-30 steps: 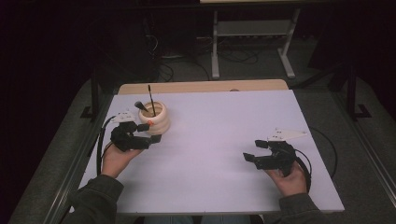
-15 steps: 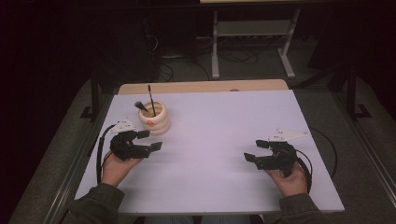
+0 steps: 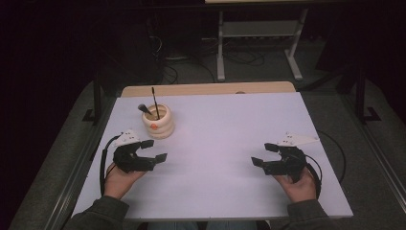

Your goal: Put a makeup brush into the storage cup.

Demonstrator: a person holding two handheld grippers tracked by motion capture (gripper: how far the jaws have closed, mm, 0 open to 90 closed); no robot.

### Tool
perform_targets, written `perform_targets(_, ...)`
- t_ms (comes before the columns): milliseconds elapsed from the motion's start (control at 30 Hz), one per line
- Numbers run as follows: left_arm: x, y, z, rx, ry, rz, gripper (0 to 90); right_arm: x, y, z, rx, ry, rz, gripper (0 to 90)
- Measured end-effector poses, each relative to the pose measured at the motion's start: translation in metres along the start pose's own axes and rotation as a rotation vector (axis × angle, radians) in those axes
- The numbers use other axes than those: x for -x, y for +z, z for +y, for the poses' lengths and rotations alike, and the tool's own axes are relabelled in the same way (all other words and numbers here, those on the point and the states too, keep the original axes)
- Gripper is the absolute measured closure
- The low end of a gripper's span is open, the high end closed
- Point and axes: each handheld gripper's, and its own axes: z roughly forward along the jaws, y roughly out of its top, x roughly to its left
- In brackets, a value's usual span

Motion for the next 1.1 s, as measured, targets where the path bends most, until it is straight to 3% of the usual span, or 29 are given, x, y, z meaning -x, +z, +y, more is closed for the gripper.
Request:
perform_targets(600, 0.012, -0.012, -0.021, 0.029, -0.006, 0.007, 19.4, -0.001, -0.003, -0.006, -0.003, -0.005, -0.009, 22.1)
perform_targets(1100, 0.02, -0.015, -0.035, 0.02, 0.003, 0.002, 19.4, -0.003, -0.003, -0.01, -0.011, -0.008, -0.005, 22.3)
